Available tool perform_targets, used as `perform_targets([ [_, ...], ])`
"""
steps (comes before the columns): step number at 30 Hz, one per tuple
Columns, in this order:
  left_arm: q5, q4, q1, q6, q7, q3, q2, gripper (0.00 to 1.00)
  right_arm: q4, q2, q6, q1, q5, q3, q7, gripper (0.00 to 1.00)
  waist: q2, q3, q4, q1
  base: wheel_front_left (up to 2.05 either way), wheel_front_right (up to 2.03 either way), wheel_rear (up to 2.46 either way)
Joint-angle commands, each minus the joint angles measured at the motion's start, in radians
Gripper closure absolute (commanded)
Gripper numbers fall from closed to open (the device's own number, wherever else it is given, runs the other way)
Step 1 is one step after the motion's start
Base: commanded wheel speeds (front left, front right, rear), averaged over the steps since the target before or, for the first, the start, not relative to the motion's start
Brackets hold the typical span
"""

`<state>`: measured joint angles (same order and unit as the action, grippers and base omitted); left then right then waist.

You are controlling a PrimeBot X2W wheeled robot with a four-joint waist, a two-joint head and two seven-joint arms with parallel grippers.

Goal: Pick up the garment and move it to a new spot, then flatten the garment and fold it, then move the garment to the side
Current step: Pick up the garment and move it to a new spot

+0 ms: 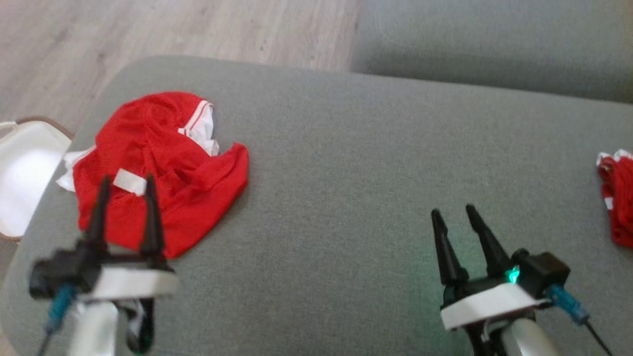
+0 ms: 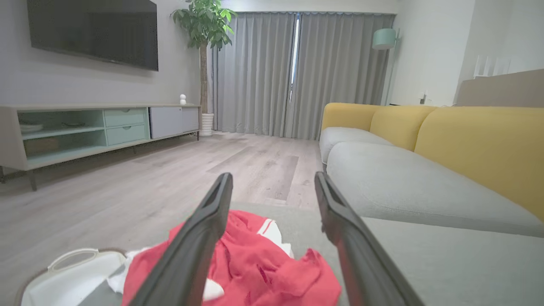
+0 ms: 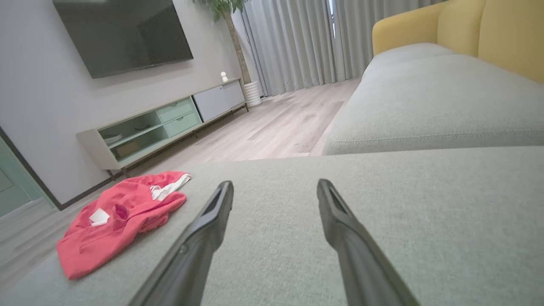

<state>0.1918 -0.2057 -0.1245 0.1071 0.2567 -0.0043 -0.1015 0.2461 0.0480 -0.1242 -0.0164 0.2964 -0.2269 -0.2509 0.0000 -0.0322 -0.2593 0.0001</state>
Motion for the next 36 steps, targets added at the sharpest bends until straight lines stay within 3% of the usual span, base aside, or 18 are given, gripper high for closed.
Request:
perform_targets([
  [1, -0.01, 0.017, -0.072, 0.007, 0.005, 0.04, -0.038, 0.0, -0.04, 0.002, -0.007, -0.059, -0.008, -0.016, -0.011, 0.0, 0.0, -0.029, 0.018, -0.0001, 0.0, 0.0, 0.0],
  [7, 0.001, -0.115, -0.28, 0.016, -0.047, 0.049, -0.155, 0.0, -0.069, 0.002, -0.007, -0.1, -0.035, 0.001, -0.011, 0.0, 0.0, -0.105, 0.047, -0.0001, 0.0, 0.0, 0.0],
  [14, 0.035, -0.334, -0.484, 0.022, -0.206, 0.005, -0.249, 0.0, -0.106, 0.002, -0.007, -0.146, -0.067, 0.022, -0.011, 0.0, 0.0, -0.197, 0.077, -0.0001, 0.0, 0.0, 0.0],
  [23, 0.149, -0.569, -0.603, 0.023, -0.357, -0.179, -0.306, 0.0, -0.158, 0.002, -0.007, -0.184, -0.102, 0.046, -0.011, 0.0, 0.0, -0.293, 0.098, -0.0001, 0.0, 0.0, 0.0],
  [32, 0.283, -0.706, -0.642, 0.023, -0.45, -0.29, -0.314, 0.0, -0.166, 0.002, -0.007, -0.193, -0.127, 0.052, -0.011, 0.0, 0.0, -0.33, 0.112, -0.0001, 0.0, 0.0, 0.0],
  [33, 0.318, -0.716, -0.643, 0.023, -0.458, -0.313, -0.318, 0.6, -0.167, 0.002, -0.007, -0.2, -0.127, 0.053, -0.011, 0.0, 0.0, -0.33, 0.119, -0.0001, 0.0, 0.0, 0.0],
  [34, 0.334, -0.716, -0.644, 0.023, -0.457, -0.324, -0.322, 1.0, -0.167, 0.002, -0.007, -0.202, -0.126, 0.055, -0.011, 0.0, 0.0, -0.329, 0.122, -0.0001, 0.0, 0.0, 0.0],
  [36, 0.349, -0.715, -0.645, 0.023, -0.453, -0.335, -0.325, 1.0, -0.167, 0.002, -0.007, -0.202, -0.123, 0.056, -0.011, 0.0, 0.0, -0.326, 0.124, -0.0001, 0.0, 0.0, 0.0],
])
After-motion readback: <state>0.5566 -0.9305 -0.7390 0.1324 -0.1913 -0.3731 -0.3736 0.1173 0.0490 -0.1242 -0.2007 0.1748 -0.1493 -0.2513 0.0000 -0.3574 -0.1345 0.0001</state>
